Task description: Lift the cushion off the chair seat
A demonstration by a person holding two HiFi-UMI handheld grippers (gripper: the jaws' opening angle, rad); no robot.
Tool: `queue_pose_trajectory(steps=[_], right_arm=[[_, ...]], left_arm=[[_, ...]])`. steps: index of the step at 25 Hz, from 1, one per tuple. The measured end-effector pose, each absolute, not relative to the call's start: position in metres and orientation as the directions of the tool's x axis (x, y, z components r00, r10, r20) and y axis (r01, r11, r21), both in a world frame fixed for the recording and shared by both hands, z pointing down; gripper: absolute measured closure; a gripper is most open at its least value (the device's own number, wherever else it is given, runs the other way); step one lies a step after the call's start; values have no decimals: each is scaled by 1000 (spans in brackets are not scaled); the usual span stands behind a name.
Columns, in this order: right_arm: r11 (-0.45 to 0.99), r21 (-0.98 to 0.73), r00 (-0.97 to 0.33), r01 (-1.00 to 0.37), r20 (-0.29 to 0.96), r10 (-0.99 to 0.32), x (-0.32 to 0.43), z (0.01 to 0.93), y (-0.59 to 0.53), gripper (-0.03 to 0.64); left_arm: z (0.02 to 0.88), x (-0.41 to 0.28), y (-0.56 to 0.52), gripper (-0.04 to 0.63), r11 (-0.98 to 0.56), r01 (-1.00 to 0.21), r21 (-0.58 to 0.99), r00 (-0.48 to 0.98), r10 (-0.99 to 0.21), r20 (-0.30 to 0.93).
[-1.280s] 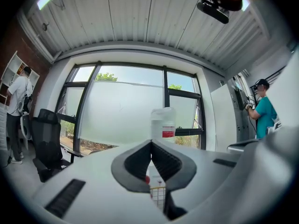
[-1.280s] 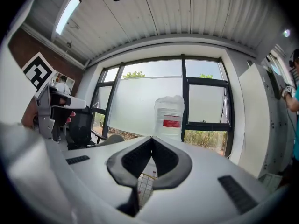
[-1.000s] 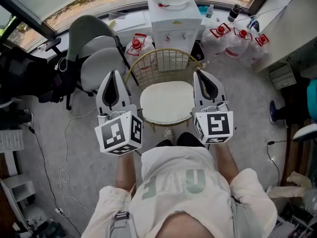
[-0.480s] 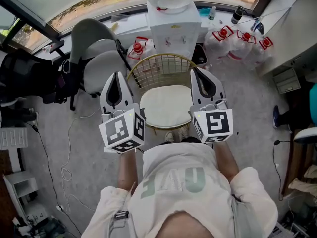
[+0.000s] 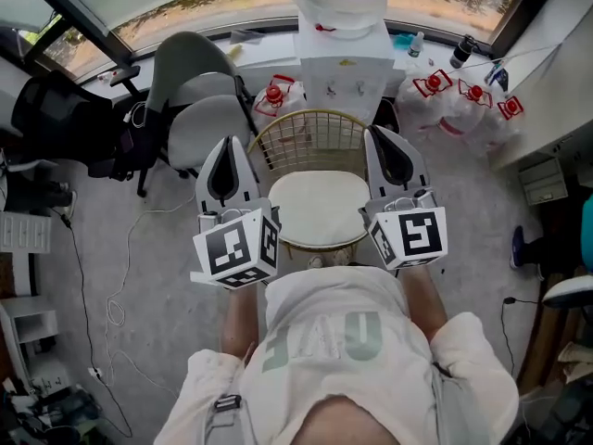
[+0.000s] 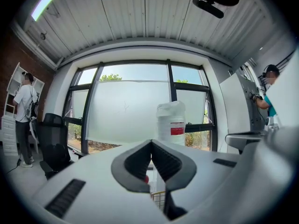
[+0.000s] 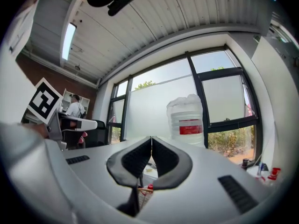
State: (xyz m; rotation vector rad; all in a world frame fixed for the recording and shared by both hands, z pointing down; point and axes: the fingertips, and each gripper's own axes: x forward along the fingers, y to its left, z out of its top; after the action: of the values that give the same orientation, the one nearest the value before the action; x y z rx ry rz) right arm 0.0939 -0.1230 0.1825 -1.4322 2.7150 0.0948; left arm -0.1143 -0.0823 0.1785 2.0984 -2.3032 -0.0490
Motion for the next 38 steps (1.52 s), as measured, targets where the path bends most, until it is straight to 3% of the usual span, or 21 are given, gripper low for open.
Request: queue_pose_trajectory(steps=[5, 11, 16, 18, 26, 32, 38], right_arm=[[648, -54, -636, -760, -145, -758, 75, 181, -121, 599], [706, -57, -701, -706, -87, -708, 47, 198, -127, 600], [751, -69, -753, -657, 4, -658, 25, 225, -137, 599], [765, -76, -768, -640, 51, -638, 14, 243, -142, 598], [758, -156, -768, -633, 247, -591, 4, 366, -152, 598], [752, -194, -760, -630, 350, -547, 2, 460, -153, 600], [745, -270, -774, -610, 404, -488, -13, 520, -136, 599]], left_arm=[[186, -126, -76, 581, 115, -993, 38, -115, -993, 4], [210, -137, -77, 577, 78, -988, 131, -73, -996, 42], [260, -144, -94, 423, 49, -983, 179, -21, -988, 154], [291, -148, -102, 387, 44, -980, 194, -1, -976, 217], [481, -163, -116, 383, 82, -957, 278, 61, -881, 470], [653, -177, -113, 382, 208, -933, 295, 56, -723, 688], [742, -179, -107, 382, 276, -916, 292, 63, -618, 783]])
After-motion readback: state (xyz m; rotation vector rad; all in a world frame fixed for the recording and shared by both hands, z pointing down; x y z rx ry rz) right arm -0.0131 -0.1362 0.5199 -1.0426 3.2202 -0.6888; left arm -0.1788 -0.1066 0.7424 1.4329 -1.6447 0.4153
